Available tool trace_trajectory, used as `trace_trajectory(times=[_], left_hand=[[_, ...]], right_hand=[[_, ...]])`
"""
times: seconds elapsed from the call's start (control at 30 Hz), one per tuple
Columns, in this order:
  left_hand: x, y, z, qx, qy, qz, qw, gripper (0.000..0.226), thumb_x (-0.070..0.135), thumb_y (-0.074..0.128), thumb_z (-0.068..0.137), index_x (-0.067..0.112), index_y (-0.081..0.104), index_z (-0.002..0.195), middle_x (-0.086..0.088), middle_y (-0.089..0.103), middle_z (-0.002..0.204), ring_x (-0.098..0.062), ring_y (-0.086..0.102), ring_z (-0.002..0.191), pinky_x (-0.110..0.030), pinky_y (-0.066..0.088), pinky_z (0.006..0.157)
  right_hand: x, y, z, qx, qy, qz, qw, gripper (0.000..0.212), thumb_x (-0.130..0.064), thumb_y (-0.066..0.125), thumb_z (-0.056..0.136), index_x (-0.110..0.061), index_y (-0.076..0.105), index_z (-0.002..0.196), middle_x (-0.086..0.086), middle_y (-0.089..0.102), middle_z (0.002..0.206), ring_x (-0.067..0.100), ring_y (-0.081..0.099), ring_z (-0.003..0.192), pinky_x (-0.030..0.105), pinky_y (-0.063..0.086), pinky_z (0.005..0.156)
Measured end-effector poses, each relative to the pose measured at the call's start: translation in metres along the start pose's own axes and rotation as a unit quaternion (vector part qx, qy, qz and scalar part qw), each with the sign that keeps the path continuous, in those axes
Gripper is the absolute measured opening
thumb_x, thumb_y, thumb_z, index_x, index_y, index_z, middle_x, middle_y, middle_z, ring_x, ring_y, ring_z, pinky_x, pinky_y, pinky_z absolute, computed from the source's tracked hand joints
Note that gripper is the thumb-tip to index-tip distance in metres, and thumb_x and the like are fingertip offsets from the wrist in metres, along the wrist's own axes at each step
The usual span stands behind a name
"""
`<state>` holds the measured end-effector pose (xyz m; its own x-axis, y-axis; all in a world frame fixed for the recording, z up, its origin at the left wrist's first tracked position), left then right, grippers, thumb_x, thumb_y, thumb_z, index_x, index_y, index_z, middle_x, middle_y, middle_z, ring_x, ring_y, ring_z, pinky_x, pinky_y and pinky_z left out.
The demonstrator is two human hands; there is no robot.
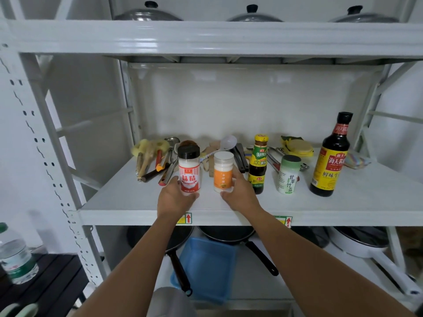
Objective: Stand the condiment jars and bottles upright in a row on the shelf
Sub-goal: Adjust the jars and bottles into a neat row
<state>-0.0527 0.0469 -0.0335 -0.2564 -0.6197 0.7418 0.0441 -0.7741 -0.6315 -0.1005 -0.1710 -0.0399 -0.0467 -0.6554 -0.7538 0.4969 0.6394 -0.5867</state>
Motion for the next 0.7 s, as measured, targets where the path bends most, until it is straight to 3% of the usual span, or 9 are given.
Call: trace_trajectory(times=[0.1,0.2,0.27,0.33,0.43,0.53,0.63,0.7], left_hand=[[-0.003,-0.004,-0.007,0.018,-0.001,-0.022,1.0,0.084,0.03,0.086,0.086,0.012,0.043,0.155,-0.01,0.059,0.15,-0.031,0.058,0.136,-0.042,0.048,0.108],[-0.002,-0.007,-0.018,0.05,0.002,-0.054,0.997,0.09,0.027,0.089,0.083,0.011,0.038,0.156,-0.013,0.057,0.147,-0.032,0.059,0.131,-0.045,0.052,0.104],[-0.002,-0.006,-0.022,0.056,0.003,-0.072,0.996,0.084,0.033,0.089,0.083,0.011,0.042,0.149,-0.011,0.056,0.14,-0.029,0.063,0.119,-0.041,0.056,0.095],[-0.003,-0.007,-0.02,0.044,-0.006,-0.083,0.996,0.07,0.038,0.087,0.084,0.011,0.048,0.137,-0.008,0.058,0.128,-0.022,0.062,0.105,-0.033,0.053,0.083],[-0.001,-0.014,-0.022,0.03,0.019,-0.071,0.997,0.036,0.031,0.079,0.092,0.008,0.052,0.093,-0.001,0.057,0.084,-0.014,0.055,0.076,-0.022,0.039,0.059],[0.004,-0.013,-0.032,0.012,0.09,-0.102,0.991,0.042,0.012,0.072,0.096,0.011,0.041,0.069,-0.004,0.049,0.062,-0.008,0.049,0.059,-0.02,0.038,0.058],[0.02,0.004,-0.041,-0.02,0.137,-0.108,0.984,0.043,0.005,0.071,0.093,0.013,0.041,0.064,-0.004,0.047,0.06,-0.006,0.046,0.055,-0.021,0.039,0.059],[0.035,0.026,-0.043,-0.08,0.161,-0.076,0.981,0.04,0.012,0.076,0.091,0.015,0.046,0.065,0.0,0.047,0.06,-0.006,0.044,0.055,-0.02,0.039,0.057]], right_hand=[[-0.003,-0.004,-0.008,-0.009,0.0,0.022,1.0,0.087,-0.014,0.078,0.086,-0.022,0.031,0.159,-0.004,0.061,0.133,0.016,0.061,0.12,0.034,0.051,0.099],[-0.002,-0.014,-0.018,0.002,-0.004,0.04,0.999,0.078,-0.012,0.075,0.089,-0.017,0.035,0.156,-0.002,0.057,0.127,0.015,0.059,0.115,0.032,0.051,0.097],[0.004,-0.023,-0.025,0.013,0.0,0.06,0.998,0.053,-0.013,0.073,0.09,-0.019,0.051,0.138,0.003,0.061,0.125,0.021,0.065,0.109,0.041,0.057,0.093],[0.01,-0.037,-0.031,0.028,-0.002,0.074,0.997,0.021,-0.014,0.07,0.089,-0.024,0.06,0.105,0.006,0.068,0.108,0.027,0.072,0.088,0.048,0.062,0.077],[0.023,-0.066,-0.038,0.048,0.013,0.056,0.997,0.015,-0.011,0.066,0.088,-0.023,0.056,0.09,0.006,0.067,0.085,0.028,0.072,0.073,0.051,0.062,0.069],[0.037,-0.095,-0.042,0.08,0.04,0.014,0.996,0.022,-0.009,0.067,0.083,-0.017,0.05,0.093,0.008,0.065,0.084,0.03,0.071,0.078,0.049,0.06,0.073],[0.045,-0.1,-0.039,0.079,0.062,-0.004,0.995,0.042,-0.011,0.074,0.082,-0.012,0.051,0.117,0.011,0.062,0.114,0.029,0.066,0.102,0.04,0.057,0.08],[0.046,-0.096,-0.033,0.07,0.061,-0.012,0.996,0.061,-0.016,0.077,0.084,-0.008,0.047,0.137,0.014,0.057,0.133,0.028,0.059,0.119,0.034,0.05,0.09]])
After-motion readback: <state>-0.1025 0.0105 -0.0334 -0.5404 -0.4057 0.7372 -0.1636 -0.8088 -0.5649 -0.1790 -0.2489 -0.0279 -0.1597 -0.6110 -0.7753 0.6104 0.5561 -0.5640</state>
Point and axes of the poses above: each hand's wrist, its own z-axis towards the middle knuckle, its own y-axis out of the palm, x = y × z, the point moved 7 cm from there along z, towards the middle knuckle
